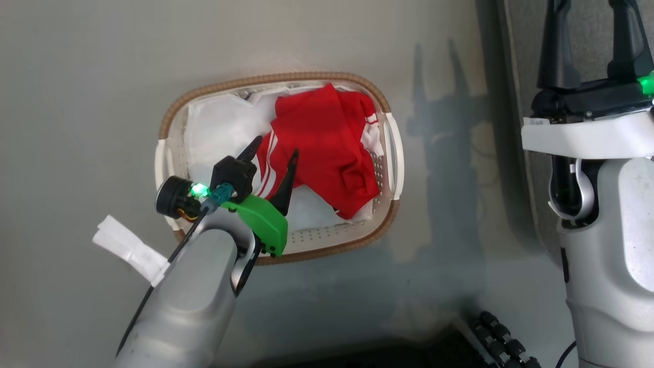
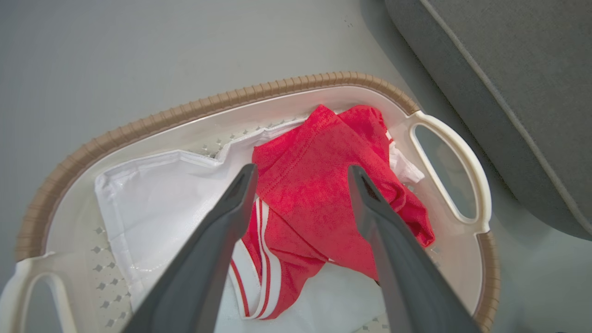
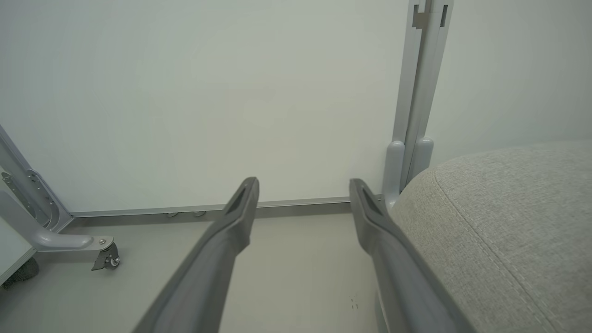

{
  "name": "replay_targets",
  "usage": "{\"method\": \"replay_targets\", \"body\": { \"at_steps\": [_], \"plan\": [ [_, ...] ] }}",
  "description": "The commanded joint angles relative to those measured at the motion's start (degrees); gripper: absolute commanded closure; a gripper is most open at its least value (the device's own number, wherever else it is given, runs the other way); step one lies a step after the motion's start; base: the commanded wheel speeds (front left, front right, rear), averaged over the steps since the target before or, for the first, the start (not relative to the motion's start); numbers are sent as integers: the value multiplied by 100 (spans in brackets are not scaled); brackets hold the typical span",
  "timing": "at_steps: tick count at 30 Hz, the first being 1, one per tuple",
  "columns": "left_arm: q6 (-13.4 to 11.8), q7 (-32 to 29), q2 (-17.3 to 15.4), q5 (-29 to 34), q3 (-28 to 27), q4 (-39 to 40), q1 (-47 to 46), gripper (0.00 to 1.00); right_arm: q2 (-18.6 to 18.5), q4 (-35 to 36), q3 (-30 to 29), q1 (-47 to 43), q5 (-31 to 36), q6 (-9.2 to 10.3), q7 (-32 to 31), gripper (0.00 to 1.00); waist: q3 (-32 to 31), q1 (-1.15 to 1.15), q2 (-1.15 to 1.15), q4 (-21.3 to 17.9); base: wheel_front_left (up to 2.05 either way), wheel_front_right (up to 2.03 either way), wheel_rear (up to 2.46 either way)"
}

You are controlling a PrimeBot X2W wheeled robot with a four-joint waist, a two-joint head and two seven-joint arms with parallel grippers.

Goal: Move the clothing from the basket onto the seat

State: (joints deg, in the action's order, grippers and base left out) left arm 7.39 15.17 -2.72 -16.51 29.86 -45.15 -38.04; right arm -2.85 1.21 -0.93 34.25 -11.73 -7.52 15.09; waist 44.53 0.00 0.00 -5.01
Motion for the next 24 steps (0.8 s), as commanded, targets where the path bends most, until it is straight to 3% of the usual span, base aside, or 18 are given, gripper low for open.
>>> {"method": "replay_targets", "body": {
  "at_steps": [1,10,24],
  "plan": [
    [16,-4,-41,-53,66,-105,-201,0,-19,56,11,97,-50,6,11,0,463,0,0,-211,0,0,0],
    [17,-4,-75,-259,627,-1121,-1003,0,-20,218,56,293,-105,6,10,0,995,0,0,-382,0,0,0],
    [18,-4,-136,-555,1028,-2080,-1754,0,-19,362,19,394,-143,6,10,0,1438,0,0,-491,0,0,0]
  ]
}}
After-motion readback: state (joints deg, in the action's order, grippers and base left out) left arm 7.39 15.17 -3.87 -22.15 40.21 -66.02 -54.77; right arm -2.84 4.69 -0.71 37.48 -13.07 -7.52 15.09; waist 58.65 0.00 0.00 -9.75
